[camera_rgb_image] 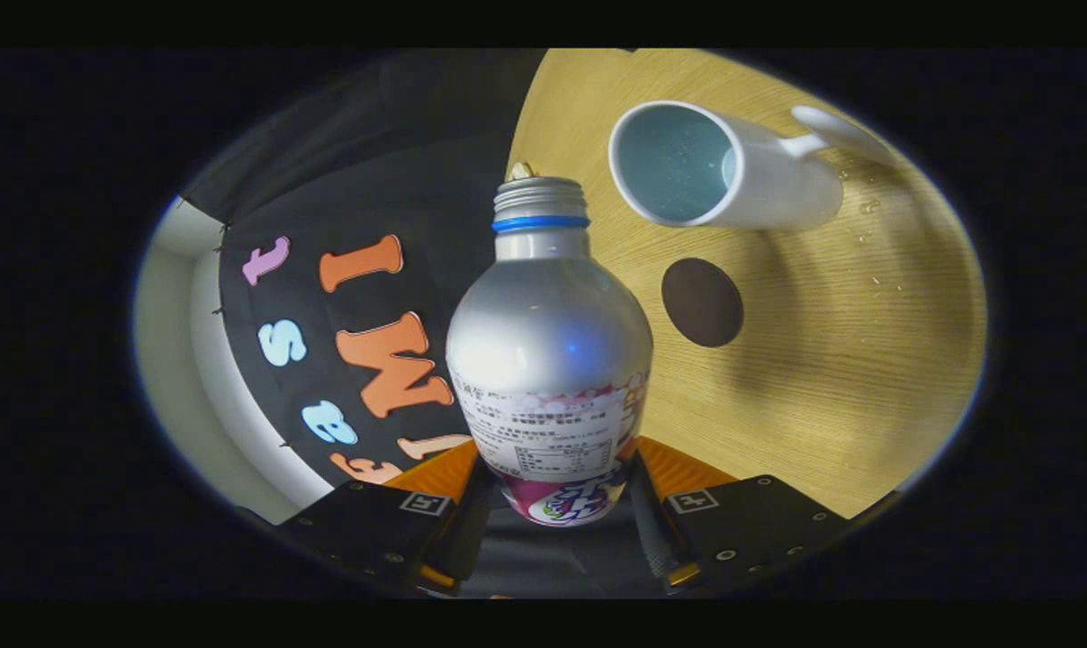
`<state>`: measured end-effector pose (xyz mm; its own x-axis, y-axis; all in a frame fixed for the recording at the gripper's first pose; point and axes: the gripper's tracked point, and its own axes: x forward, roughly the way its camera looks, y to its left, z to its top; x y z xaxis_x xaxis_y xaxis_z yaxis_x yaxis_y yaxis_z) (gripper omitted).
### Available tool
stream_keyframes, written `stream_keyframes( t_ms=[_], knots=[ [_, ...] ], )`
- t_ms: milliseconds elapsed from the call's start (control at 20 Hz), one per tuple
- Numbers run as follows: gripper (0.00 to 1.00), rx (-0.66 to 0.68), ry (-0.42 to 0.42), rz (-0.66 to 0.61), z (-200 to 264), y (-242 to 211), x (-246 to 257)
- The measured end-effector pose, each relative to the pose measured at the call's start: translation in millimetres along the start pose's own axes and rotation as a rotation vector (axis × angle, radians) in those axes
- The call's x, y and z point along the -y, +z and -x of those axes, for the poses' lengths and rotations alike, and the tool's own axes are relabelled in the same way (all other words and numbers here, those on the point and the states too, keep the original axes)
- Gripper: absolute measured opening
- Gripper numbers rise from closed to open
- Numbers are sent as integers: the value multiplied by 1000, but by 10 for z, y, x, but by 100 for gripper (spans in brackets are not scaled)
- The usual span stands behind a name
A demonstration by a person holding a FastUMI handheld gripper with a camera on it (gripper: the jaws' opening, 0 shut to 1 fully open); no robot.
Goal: Take the bottle from table, then pour the juice into the cup, finally place the bottle on the coaster
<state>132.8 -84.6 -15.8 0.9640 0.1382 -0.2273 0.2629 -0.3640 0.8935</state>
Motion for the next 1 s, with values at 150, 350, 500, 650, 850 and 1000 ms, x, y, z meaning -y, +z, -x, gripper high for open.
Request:
stream_keyframes(
  t_ms=[150,350,500,650,850,1000],
  knots=[
    [72,-1,-1,-43,27,1,-11],
    [72,0,-3,-89,34,0,-65],
    [72,-3,-3,-120,47,-1,-99],
    [72,-4,-3,-156,24,-36,-162],
    [72,-9,-8,-192,35,-74,-192],
    [72,-13,-5,-243,14,-79,-201]
  ],
)
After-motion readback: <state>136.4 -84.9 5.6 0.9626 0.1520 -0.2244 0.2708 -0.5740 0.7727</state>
